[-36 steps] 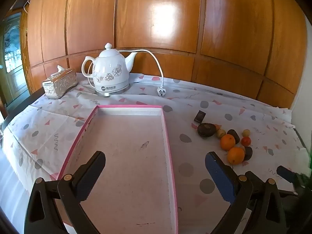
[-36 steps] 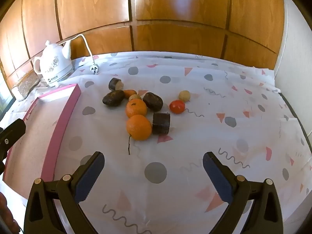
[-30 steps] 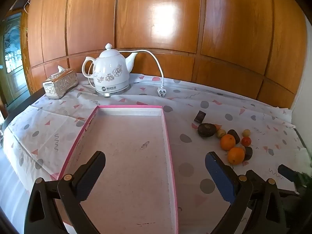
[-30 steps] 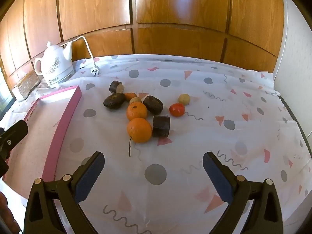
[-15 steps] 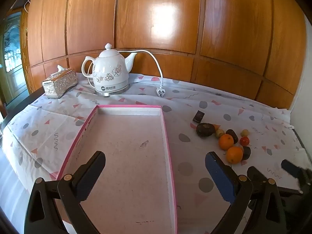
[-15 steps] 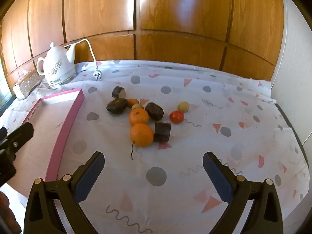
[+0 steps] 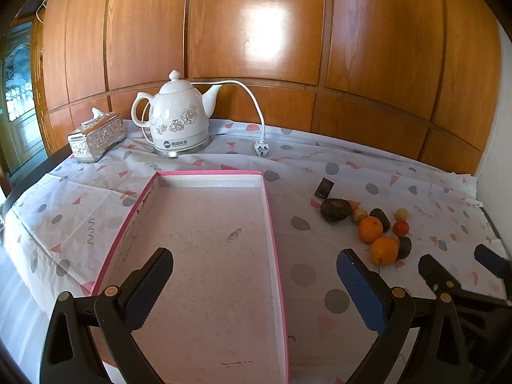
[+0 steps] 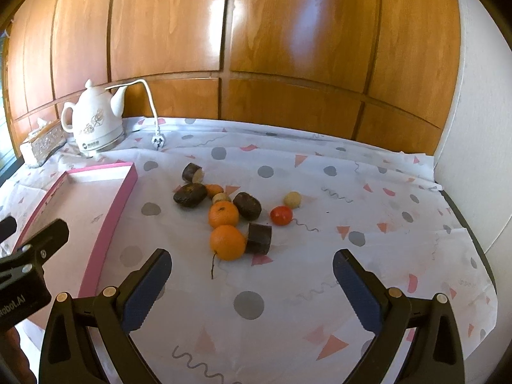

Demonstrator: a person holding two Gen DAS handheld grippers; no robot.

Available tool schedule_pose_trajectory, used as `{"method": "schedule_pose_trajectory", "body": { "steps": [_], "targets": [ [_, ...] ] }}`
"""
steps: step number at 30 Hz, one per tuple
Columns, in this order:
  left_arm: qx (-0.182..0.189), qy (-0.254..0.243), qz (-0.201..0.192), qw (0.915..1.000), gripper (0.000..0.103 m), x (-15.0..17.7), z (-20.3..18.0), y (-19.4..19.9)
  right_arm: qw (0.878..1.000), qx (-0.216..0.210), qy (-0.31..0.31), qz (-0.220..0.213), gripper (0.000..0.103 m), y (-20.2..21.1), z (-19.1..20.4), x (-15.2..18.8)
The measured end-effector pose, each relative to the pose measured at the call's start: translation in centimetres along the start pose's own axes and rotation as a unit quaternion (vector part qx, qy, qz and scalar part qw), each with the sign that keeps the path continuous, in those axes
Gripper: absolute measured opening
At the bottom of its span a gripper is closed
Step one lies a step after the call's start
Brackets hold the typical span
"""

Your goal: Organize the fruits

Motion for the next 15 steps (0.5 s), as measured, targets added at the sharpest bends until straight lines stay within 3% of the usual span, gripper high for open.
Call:
{"method": "schedule_pose_trajectory", "body": {
  "steps": [15],
  "targets": [
    [0.003, 0.001, 0.003, 1.0000, 0.103, 0.27, -0.19, -0.40, 1.000, 0.012, 0.001, 0.002, 0.102, -0.27, -0.78, 0.18]
  ]
}}
Point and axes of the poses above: each gripper's, at about its wrist camera, not at the fingertips, and y roughly against the way its jaws point, z to its left, x to its underside, the point moved 6 cm from there along -y, roughly the way its jaws point, and after that the axes turned 6 degrees about -z, right-handed, at the moved point
